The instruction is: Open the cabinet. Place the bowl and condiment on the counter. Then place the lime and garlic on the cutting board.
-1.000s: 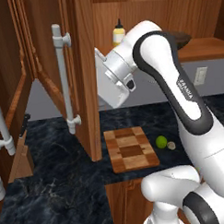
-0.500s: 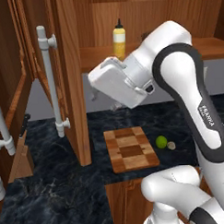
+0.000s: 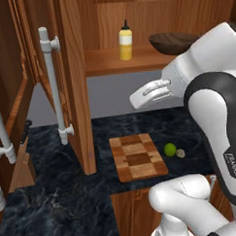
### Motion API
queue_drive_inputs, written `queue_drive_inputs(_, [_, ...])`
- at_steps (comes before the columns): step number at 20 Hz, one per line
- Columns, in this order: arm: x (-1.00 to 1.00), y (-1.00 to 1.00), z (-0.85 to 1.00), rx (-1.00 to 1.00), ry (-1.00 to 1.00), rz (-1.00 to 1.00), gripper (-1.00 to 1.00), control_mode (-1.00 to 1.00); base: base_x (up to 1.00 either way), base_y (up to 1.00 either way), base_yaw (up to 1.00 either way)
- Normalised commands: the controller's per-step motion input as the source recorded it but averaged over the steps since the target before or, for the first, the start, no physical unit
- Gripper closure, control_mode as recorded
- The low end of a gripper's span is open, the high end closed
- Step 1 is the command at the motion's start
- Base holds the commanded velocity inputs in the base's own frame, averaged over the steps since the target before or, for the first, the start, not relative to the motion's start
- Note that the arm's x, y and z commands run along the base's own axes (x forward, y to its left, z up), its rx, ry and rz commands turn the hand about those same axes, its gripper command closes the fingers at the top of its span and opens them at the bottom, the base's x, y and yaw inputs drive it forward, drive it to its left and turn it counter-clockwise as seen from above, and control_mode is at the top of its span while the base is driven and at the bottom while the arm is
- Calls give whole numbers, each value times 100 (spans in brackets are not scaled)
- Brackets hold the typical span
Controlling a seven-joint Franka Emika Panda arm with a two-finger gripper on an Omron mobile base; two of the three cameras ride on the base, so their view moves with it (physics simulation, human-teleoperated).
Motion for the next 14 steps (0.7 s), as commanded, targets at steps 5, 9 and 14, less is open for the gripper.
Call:
queue_drive_inputs(5, [13, -35, 23, -7, -14, -5, -100, -100, 0, 0, 0])
queue_drive_inputs(9, [9, -32, 28, -1, -8, -7, -100, -100, 0, 0, 0])
queue_drive_inputs(14, [15, -29, 38, -1, -8, -20, -100, -100, 0, 0, 0])
